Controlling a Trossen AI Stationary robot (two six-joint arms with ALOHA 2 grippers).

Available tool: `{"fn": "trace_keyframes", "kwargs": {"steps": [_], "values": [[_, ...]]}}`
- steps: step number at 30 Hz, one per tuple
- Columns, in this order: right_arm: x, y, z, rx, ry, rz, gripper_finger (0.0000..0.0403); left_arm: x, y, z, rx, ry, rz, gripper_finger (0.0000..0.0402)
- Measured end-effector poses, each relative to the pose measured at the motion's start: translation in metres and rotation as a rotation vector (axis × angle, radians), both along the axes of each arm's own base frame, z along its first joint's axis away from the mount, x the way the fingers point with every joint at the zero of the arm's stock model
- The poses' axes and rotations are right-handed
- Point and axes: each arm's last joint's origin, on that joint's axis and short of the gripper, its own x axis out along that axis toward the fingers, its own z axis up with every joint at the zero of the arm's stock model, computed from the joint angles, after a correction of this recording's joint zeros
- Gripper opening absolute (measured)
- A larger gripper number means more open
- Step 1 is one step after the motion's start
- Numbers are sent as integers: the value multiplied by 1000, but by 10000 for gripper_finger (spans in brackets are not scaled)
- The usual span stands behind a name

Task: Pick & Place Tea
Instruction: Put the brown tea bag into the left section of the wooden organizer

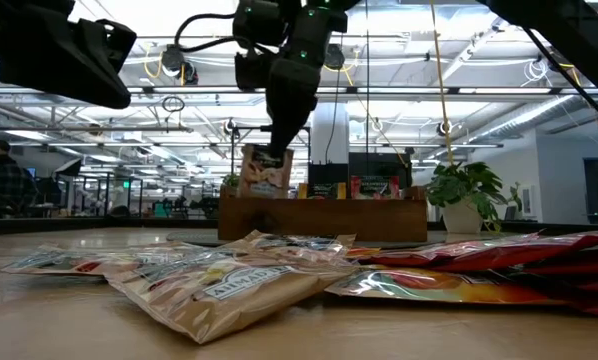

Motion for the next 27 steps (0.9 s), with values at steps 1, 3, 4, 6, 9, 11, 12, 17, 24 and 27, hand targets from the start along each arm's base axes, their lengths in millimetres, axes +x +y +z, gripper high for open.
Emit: {"fn": "trace_keyframes", "kwargs": {"steps": [1, 3, 4, 6, 9, 11, 12, 17, 24, 27], "values": [[0, -1, -1, -2, 0, 5, 0, 0, 0, 0, 0, 0, 2, 14], [0, -2, -4, -5, -3, 6, 0, 1, 1, 0, 0, 0, 7, 6], [0, -3, -6, -4, 1, 5, 0, 1, 2, 0, 0, 0, 9, 4], [-1, -4, -11, -3, 15, 4, 0, 1, 2, 0, -1, 0, 11, 8], [-1, -5, -21, -3, 12, -3, 0, 2, 2, 0, -4, -3, 11, 24], [0, -6, -27, -2, 10, -7, 0, 1, 2, 0, -10, -3, 16, 31], [0, -6, -29, -2, 8, -7, 0, 1, 2, 0, -12, -3, 18, 33], [0, -8, -31, -8, -1, 2, 0, 2, 2, 0, -12, -4, 19, 37], [1, -15, -31, -16, -19, -21, 18, 5, 8, 0, -21, -5, 55, 37], [2, -16, -30, -19, -36, -26, 42, 6, 10, 0, -36, -2, 78, 37]]}}
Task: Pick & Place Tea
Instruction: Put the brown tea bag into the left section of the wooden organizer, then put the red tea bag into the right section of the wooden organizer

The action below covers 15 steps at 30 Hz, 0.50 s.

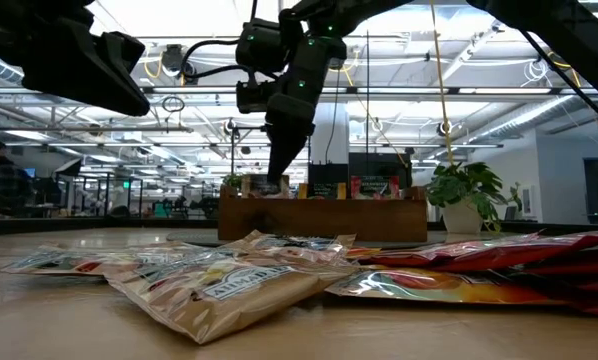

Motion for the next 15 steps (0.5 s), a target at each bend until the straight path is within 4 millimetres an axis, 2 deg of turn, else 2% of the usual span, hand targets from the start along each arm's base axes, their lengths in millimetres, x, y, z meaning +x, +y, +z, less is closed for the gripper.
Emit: {"fn": "trace_keyframes", "kwargs": {"steps": [5, 8, 11, 15], "values": [[3, 0, 1, -7, -34, 11, 85, 0, 0, 0, -7, 1, 7, 37], [0, 0, 10, -11, -51, 13, 106, 0, 1, 0, -6, 2, 7, 37], [-12, 2, 37, -39, -81, 55, 118, 0, 1, -1, -5, 9, 10, 37], [-48, 8, 87, -98, -126, 60, 118, -2, 0, -2, -21, 17, 22, 37]]}}
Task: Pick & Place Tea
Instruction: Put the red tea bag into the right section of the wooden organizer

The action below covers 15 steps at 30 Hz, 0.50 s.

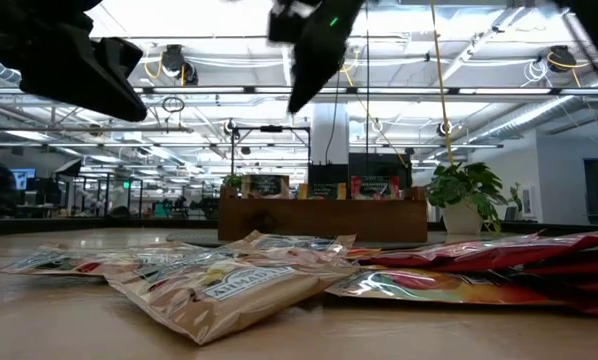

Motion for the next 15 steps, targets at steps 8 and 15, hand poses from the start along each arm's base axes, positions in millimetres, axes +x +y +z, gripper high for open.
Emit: {"fn": "trace_keyframes", "kwargs": {"steps": [8, 15], "values": [[-99, 47, 8, 36, -269, 15, 88, 0, -9, 6, -48, -67, -34, 37], [-166, 75, -56, 188, -454, 10, 8, 14, -12, 9, -148, -162, -25, 37]]}}
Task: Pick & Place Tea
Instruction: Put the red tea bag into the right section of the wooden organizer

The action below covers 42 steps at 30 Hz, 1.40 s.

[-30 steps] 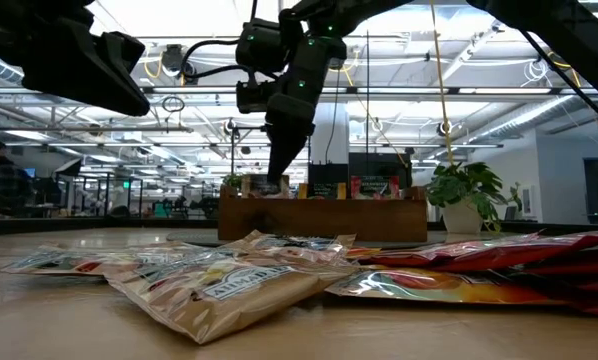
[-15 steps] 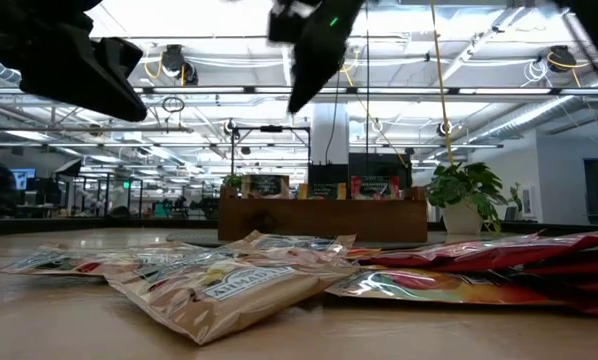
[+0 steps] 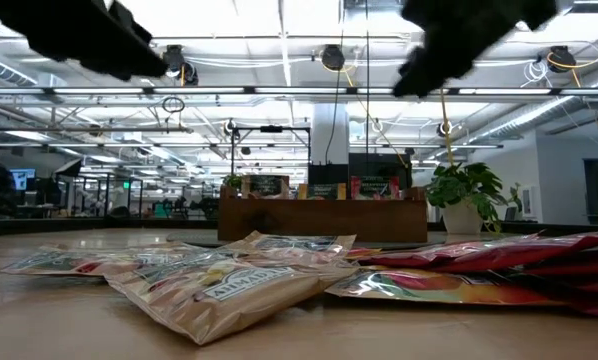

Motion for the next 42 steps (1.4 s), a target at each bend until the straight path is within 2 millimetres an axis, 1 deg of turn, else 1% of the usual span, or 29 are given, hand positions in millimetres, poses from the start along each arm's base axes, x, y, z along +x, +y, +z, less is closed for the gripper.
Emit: {"fn": "trace_keyframes", "kwargs": {"steps": [2, 4, 6, 8, 10, 12, 17, 20, 24, 27, 29, 31, 32, 34, 36, 38, 40, 42], "values": [[-12, 7, -14, 11, -26, 38, 8, 7, 0, -9, 0, 29, -37, 37], [-21, 12, -23, 15, -66, 66, 10, 18, 0, -20, -31, 31, -49, 37], [-27, 18, -31, 11, -115, 99, 7, 29, 2, -29, -86, 30, -41, 37], [-32, 22, -40, -8, -154, 137, 2, 42, 2, -33, -151, 30, -48, 37], [-34, 26, -48, -26, -193, 168, 2, 52, -1, -34, -185, 31, -63, 37], [-37, 30, -54, -25, -211, 187, 4, 64, -8, -31, -188, 21, -86, 37], [-44, 40, -70, -18, -252, 242, 1, 86, -19, -24, -109, 65, -114, 37], [-47, 45, -75, 4, -308, 261, 2, 101, -21, -21, -115, 90, -113, 37], [-43, 49, -80, 129, -305, 208, 1, 118, -29, -16, -89, 96, -156, 37], [-35, 55, -85, 206, -287, 185, 1, 129, -38, -20, -34, 114, -189, 37], [-30, 65, -90, 267, -281, 198, 0, 139, -44, -21, -45, 121, -212, 37], [-22, 79, -93, 336, -250, 221, 0, 150, -50, -22, -60, 163, -231, 37], [-17, 87, -94, 346, -229, 236, 0, 156, -55, -23, -71, 174, -245, 37], [-6, 102, -96, 344, -192, 267, 0, 162, -62, -28, -36, 246, -250, 37], [1, 112, -100, 340, -158, 284, 0, 171, -69, -35, -2, 281, -260, 37], [9, 117, -104, 344, -141, 269, 0, 174, -71, -38, 23, 322, -271, 37], [10, 120, -108, 349, -97, 254, 0, 183, -71, -37, 6, 300, -275, 37], [13, 122, -112, 376, -40, 263, 0, 184, -68, -37, 7, 313, -266, 37]]}}
